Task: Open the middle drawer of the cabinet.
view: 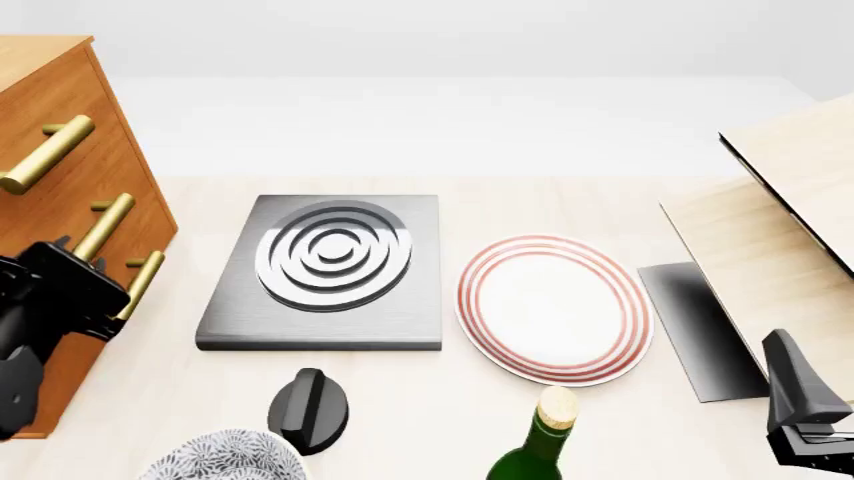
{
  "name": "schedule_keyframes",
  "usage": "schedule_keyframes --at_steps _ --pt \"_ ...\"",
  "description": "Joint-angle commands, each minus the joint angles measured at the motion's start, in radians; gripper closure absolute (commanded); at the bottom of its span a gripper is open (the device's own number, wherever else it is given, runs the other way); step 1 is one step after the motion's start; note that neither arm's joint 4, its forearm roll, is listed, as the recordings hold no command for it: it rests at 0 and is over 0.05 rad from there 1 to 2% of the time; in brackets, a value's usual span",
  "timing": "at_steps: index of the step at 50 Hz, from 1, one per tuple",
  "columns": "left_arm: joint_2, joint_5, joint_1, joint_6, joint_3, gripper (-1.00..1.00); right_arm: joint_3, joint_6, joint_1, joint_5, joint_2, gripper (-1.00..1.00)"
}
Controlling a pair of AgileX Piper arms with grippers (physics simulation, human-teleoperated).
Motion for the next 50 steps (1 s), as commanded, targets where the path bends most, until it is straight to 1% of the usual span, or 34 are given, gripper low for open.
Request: schedule_keyframes --at_steps 1,3,4,5,8,9,14,22,24,27,28,30,33,34,35,38,50 --pt "-0.002 -0.097 0.006 0.068 -0.023 1.00 0.000 0.003 0.004 0.004 -0.002 -1.00" --pt "-0.012 -0.088 -0.016 0.065 -0.019 1.00 0.000 0.002 0.004 0.004 -0.002 -1.00" --pt "-0.015 -0.101 -0.034 0.071 -0.013 1.00 0.000 0.002 0.004 0.004 -0.002 -1.00" --pt "-0.004 -0.138 -0.045 0.089 -0.001 1.00 0.000 0.003 0.004 0.004 -0.002 -1.00" --pt "0.006 -0.155 -0.068 0.092 0.008 1.00 0.000 0.003 0.004 0.004 -0.002 -1.00" --pt "0.019 -0.186 -0.080 0.110 0.017 1.00 0.000 0.003 0.004 0.004 -0.002 -1.00" --pt "0.019 -0.175 -0.121 0.105 0.023 1.00 0.000 0.003 0.004 0.004 -0.002 -1.00" --pt "0.070 -0.227 -0.175 0.130 0.026 1.00 0.000 0.002 0.004 0.004 -0.002 -1.00" --pt "0.112 -0.294 -0.189 0.165 0.032 1.00 0.000 0.003 0.004 0.004 -0.002 -1.00" --pt "0.170 -0.354 -0.200 0.188 0.024 1.00 0.000 0.002 0.004 0.004 -0.002 -1.00" --pt "0.201 -0.362 -0.207 0.186 0.009 1.00 0.000 0.003 0.004 0.004 -0.002 -1.00" --pt "0.212 -0.361 -0.207 0.183 0.001 1.00 0.000 0.003 0.004 0.004 -0.002 -1.00" --pt "0.255 -0.363 -0.212 0.175 -0.030 1.00 0.000 0.003 0.004 0.004 -0.002 -1.00" --pt "0.288 -0.366 -0.220 0.174 -0.054 1.00 0.000 0.003 0.004 0.004 -0.002 -1.00" --pt "0.289 -0.366 -0.220 0.174 -0.054 1.00 0.000 0.003 0.004 0.004 -0.002 -1.00" --pt "0.317 -0.366 -0.256 0.183 -0.071 1.00 0.000 0.003 0.004 0.004 -0.002 -1.00" --pt "0.310 -0.367 -0.328 0.191 -0.059 1.00 0.000 0.003 0.004 0.004 -0.001 -1.00"
